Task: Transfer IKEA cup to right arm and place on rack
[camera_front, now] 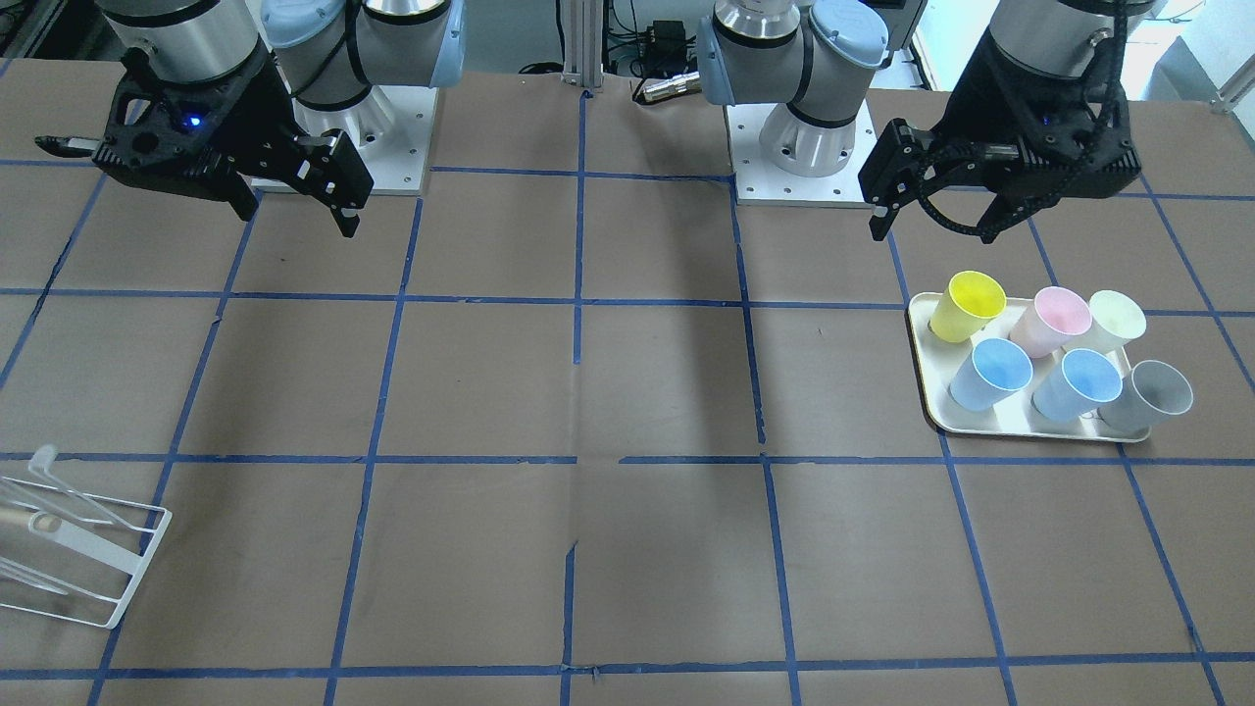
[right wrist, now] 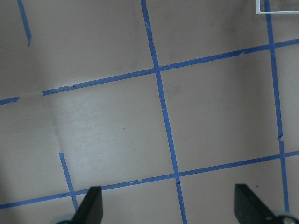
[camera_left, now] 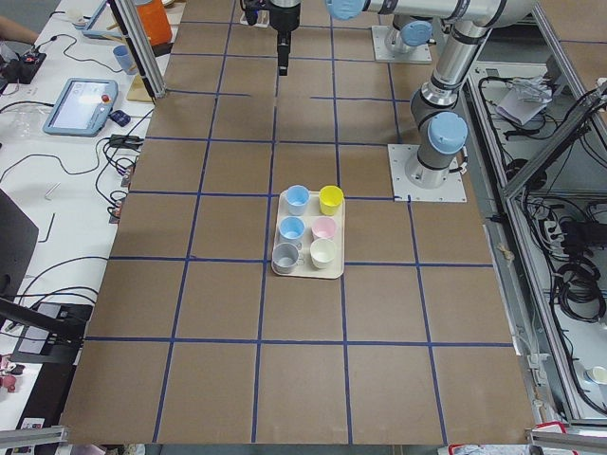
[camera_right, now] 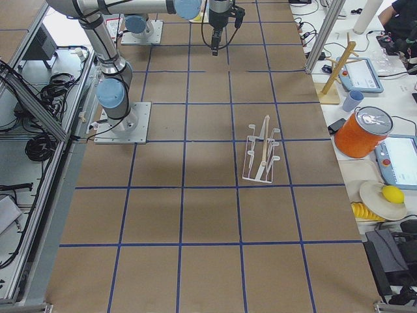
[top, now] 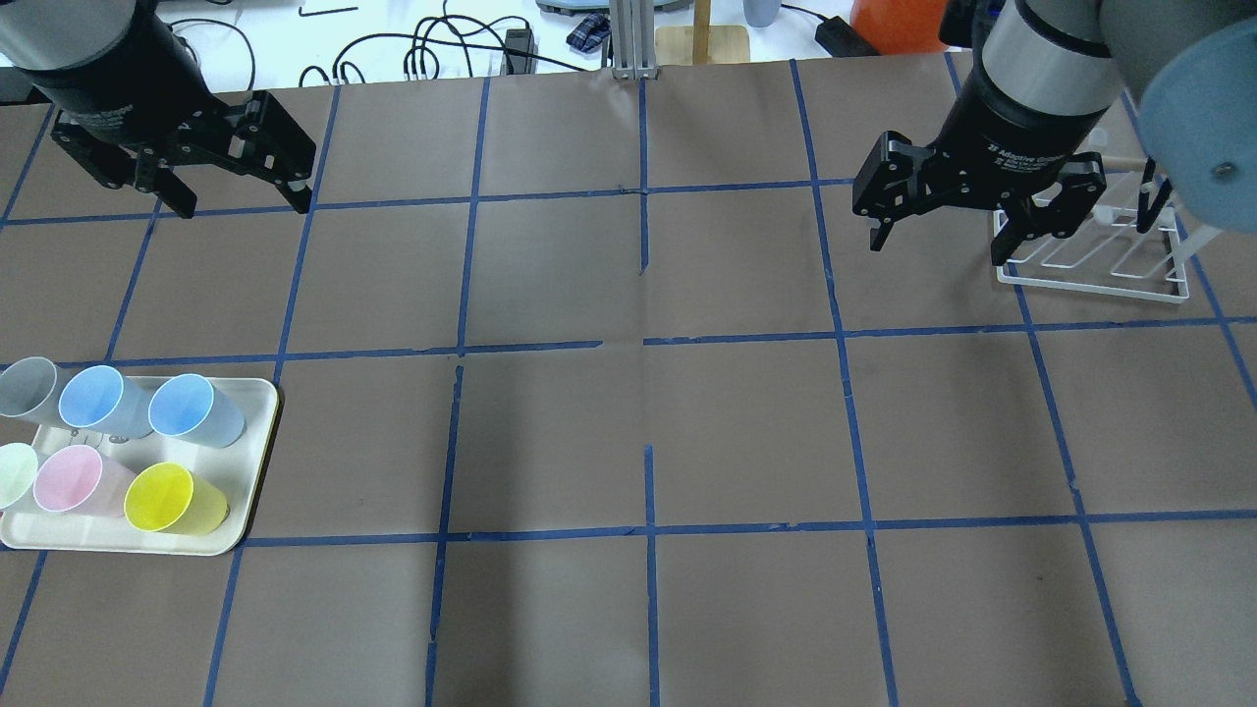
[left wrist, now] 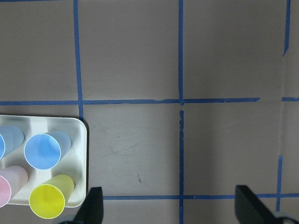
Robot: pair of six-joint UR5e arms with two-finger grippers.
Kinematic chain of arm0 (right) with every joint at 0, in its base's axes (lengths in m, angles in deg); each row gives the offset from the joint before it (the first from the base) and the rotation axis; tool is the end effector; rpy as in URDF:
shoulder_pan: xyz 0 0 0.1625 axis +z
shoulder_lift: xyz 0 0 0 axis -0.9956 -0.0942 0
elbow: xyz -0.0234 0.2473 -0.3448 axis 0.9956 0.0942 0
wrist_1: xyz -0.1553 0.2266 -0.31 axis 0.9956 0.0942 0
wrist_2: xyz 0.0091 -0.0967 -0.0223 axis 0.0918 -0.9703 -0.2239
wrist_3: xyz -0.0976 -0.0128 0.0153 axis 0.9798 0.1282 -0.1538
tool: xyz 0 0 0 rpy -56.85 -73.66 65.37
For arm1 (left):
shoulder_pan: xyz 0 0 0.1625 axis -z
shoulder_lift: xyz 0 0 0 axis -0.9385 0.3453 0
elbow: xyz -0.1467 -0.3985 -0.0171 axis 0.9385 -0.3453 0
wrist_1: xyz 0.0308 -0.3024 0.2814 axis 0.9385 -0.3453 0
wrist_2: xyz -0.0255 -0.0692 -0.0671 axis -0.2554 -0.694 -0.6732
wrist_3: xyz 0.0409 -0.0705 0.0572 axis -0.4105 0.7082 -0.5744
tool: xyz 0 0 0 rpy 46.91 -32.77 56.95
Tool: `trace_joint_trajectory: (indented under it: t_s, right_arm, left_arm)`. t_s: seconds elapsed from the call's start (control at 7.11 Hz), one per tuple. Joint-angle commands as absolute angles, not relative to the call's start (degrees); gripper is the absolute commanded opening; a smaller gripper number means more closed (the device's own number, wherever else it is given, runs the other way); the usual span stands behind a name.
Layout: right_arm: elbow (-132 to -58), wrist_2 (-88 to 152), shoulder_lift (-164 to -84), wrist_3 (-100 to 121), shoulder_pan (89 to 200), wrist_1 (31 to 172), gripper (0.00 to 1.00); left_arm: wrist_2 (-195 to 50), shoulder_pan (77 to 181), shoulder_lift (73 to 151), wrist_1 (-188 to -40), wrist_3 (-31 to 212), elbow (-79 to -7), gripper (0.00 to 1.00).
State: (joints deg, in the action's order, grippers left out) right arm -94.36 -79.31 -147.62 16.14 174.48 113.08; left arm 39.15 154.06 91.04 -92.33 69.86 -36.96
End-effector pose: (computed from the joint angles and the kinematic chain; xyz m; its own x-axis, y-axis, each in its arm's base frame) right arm 0.1352 -0.4657 0.4929 -0.9817 0.1888 -0.0252 0.1884 0.9819 0.0177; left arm -0.0840 -0.4945 0.5333 -1.0000 0.0081 -0.0057 0.0082 0.9994 -0.0341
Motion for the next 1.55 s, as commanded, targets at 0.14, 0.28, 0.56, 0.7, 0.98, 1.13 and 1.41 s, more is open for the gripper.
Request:
trace_joint_trajectory:
  t_s: [0.14,0.28,0.56,0.7,0.98,1.13,1.41]
  right_arm:
    - [-94.55,-78.9,-147.66,15.9,174.51,113.07,1.0]
    - [-94.64,-78.9,-147.66,15.9,174.51,113.07,1.0]
    - [-94.72,-78.9,-147.66,15.99,174.51,112.99,1.0]
    - [-94.72,-78.9,-147.66,15.99,174.51,112.99,1.0]
    - [-94.81,-78.9,-147.66,16.25,174.51,112.99,1.0]
    - [-94.81,-78.9,-147.66,16.25,174.51,112.9,1.0]
    - [-94.81,-78.9,-147.57,16.34,174.51,112.9,1.0]
  left_arm:
    - [39.21,154.26,90.64,-92.92,70.01,-37.36,1.0]
    - [39.21,154.17,90.89,-92.74,70.01,-37.36,1.0]
    - [39.21,154.26,90.72,-92.91,69.93,-37.53,1.0]
    - [39.12,154.26,90.46,-93.0,69.93,-37.79,1.0]
    - [39.3,153.91,88.62,-92.92,68.96,-39.63,1.0]
    - [39.12,153.56,88.09,-92.65,68.96,-40.34,1.0]
    - [39.12,153.21,88.0,-92.21,67.11,-41.13,1.0]
